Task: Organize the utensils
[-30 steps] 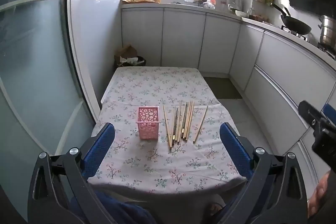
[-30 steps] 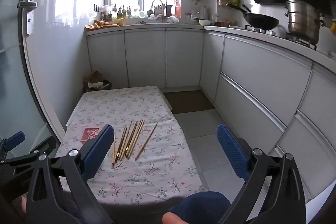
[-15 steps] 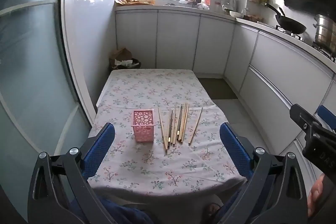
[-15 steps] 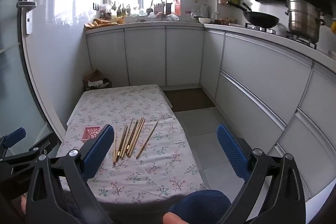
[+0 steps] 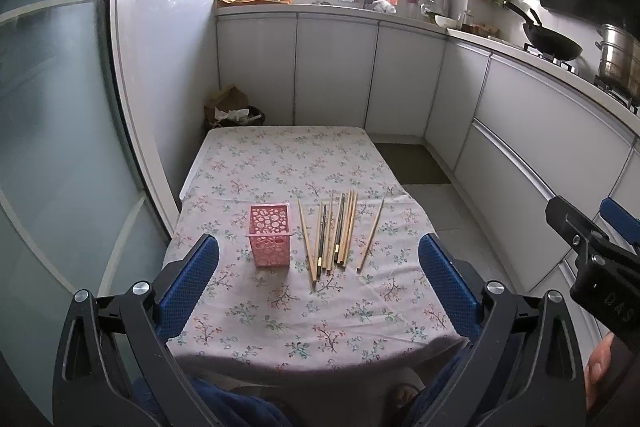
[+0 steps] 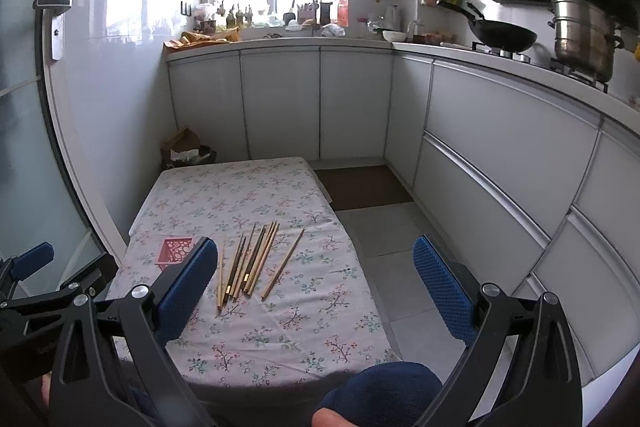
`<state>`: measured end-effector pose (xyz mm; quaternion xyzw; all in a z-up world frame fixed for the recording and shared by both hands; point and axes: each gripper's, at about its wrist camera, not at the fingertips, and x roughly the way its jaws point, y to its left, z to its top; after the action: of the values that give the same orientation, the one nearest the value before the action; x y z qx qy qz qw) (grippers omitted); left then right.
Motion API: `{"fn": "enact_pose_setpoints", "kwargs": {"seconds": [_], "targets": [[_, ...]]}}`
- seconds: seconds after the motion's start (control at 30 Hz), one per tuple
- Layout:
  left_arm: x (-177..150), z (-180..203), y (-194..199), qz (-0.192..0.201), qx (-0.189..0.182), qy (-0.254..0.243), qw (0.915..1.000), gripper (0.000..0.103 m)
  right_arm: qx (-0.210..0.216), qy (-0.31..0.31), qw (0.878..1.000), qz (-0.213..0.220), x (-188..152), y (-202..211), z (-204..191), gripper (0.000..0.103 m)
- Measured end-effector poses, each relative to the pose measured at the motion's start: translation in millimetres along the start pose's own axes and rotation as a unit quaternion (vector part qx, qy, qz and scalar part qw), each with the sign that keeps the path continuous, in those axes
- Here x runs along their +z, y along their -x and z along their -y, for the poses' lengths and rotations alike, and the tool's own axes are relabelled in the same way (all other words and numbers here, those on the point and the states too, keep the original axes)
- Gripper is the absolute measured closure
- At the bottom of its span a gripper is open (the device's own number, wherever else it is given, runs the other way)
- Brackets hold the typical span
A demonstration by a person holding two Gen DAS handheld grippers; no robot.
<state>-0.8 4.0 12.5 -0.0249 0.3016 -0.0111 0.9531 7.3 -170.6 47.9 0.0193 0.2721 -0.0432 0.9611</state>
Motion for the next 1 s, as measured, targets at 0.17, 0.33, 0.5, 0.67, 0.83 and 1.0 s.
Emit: {"fn": "enact_pose_setpoints", "kwargs": {"seconds": [0.17,0.33,0.5,0.67,0.83,1.0], "targets": [[-0.3,-0.2,-2.5,-0.003,-0.004,0.001,1.0000,0.007,0.000,0.000,1.000,-0.001,-0.3,0.0,0.5,0.007],[0.7,0.2,-2.9,-0.002,-0.005,0.001,1.0000,0.007,0.000,-0.001,1.000,-0.002,-1.0,-0.2,1.8,0.007],[0.3,0.4,-3.1,-0.003,-0.005,0.000,1.0000,0.007,0.000,0.000,1.000,-0.003,-1.3,-0.7,2.7,0.007],[-0.1,-1.2,-4.5,-0.005,-0.007,0.001,1.0000,0.007,-0.001,-0.002,1.000,-0.004,-1.1,-2.5,4.1,0.007],[-0.1,0.3,-4.5,-0.004,-0.006,-0.001,1.0000,0.007,0.001,-0.001,1.000,-0.006,-1.6,-4.9,4.6,0.007],[-0.2,0.2,-5.1,-0.005,-0.008,0.000,1.0000,0.007,0.002,-0.001,1.000,-0.007,-2.1,-7.2,2.5,0.007]]}}
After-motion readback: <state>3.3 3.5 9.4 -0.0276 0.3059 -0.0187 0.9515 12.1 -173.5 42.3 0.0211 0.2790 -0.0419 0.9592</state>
